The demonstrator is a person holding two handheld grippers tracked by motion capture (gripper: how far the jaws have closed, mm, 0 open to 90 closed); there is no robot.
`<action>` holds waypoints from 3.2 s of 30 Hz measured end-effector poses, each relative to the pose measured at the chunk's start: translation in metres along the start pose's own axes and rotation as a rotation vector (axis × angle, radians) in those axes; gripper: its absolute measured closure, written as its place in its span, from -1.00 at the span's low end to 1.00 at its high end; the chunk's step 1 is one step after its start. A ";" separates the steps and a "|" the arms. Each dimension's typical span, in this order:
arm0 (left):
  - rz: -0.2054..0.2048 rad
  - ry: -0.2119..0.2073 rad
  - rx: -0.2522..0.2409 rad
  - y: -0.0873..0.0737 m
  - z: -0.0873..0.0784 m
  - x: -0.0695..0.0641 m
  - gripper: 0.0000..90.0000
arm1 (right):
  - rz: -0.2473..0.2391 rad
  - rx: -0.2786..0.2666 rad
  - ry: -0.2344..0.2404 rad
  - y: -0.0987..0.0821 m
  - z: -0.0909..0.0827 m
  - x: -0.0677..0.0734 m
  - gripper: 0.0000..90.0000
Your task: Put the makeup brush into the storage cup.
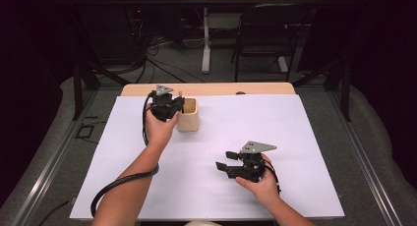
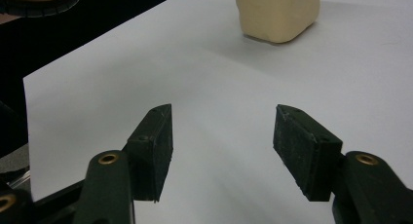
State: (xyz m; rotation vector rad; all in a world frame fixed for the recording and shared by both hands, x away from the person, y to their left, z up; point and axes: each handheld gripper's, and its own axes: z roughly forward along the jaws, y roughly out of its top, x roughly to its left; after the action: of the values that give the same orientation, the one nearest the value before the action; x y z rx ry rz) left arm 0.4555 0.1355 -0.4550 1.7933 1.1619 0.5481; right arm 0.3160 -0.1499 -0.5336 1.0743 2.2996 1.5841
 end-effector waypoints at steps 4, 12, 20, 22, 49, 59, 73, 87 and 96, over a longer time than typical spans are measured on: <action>0.008 -0.003 0.010 -0.001 0.000 0.000 0.85 | -0.003 0.002 -0.002 0.000 0.000 0.000 -0.12; -0.003 0.001 0.009 -0.002 0.002 0.001 0.85 | 0.002 -0.006 -0.001 0.000 0.001 -0.001 -0.12; -0.006 -0.002 0.018 -0.004 0.003 0.001 0.85 | 0.007 -0.004 0.004 -0.001 0.001 -0.001 -0.12; -0.009 -0.002 0.017 -0.005 0.004 0.000 0.85 | 0.007 -0.003 0.001 0.000 0.001 -0.001 -0.12; -0.007 -0.008 0.021 -0.008 0.006 0.000 0.54 | 0.008 -0.008 0.001 -0.001 0.001 -0.002 -0.12; 0.016 -0.017 -0.036 -0.008 0.008 -0.001 0.00 | 0.010 -0.010 0.001 0.000 0.001 -0.002 -0.12; 0.018 -0.028 -0.023 -0.009 0.001 0.003 -0.10 | -0.007 -0.010 -0.013 0.001 -0.001 -0.002 -0.12; 0.034 -0.075 -0.004 -0.009 -0.009 0.004 -0.15 | -0.011 -0.015 -0.019 0.000 -0.002 -0.002 -0.13; 0.026 -0.106 0.004 -0.010 -0.012 0.002 -0.15 | -0.008 -0.020 -0.026 0.000 -0.003 -0.002 -0.13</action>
State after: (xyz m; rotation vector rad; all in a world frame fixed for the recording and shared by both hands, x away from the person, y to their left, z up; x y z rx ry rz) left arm 0.4431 0.1441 -0.4579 1.8206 1.0690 0.4600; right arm 0.3155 -0.1532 -0.5331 1.0726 2.2646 1.5772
